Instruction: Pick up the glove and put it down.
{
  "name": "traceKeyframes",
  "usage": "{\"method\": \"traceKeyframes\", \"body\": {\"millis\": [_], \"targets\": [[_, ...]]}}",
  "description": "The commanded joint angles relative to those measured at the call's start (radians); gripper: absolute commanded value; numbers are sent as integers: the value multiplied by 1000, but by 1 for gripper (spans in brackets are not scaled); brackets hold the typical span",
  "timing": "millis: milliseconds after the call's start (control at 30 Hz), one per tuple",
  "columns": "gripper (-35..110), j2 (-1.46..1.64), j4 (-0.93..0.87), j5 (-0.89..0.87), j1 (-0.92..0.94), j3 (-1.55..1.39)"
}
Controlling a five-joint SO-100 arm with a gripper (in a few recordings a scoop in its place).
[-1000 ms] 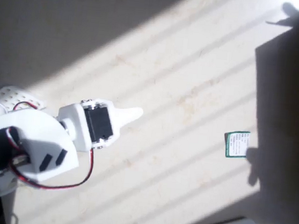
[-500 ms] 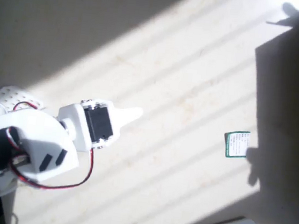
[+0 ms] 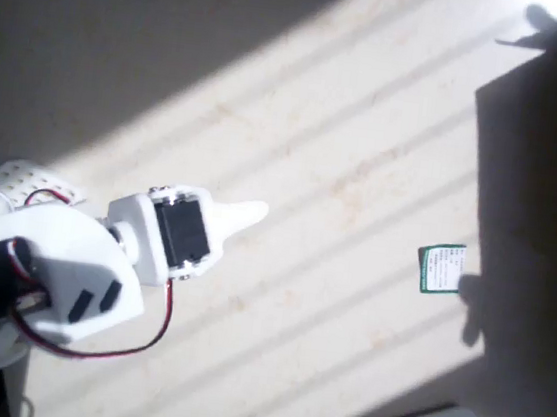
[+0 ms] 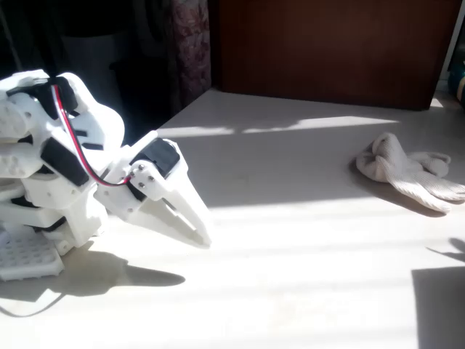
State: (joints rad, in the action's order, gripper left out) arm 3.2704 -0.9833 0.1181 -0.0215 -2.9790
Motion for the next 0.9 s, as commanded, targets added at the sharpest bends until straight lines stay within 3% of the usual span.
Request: {"method": "traceKeyframes", "body": {"millis": [0, 167, 467, 867], "targets": [[0, -14, 0, -5, 8, 100], [0, -172, 0, -5, 8, 247], [0, -749, 6, -5, -14, 804], [0, -1466, 15, -5, -281, 1473]]}}
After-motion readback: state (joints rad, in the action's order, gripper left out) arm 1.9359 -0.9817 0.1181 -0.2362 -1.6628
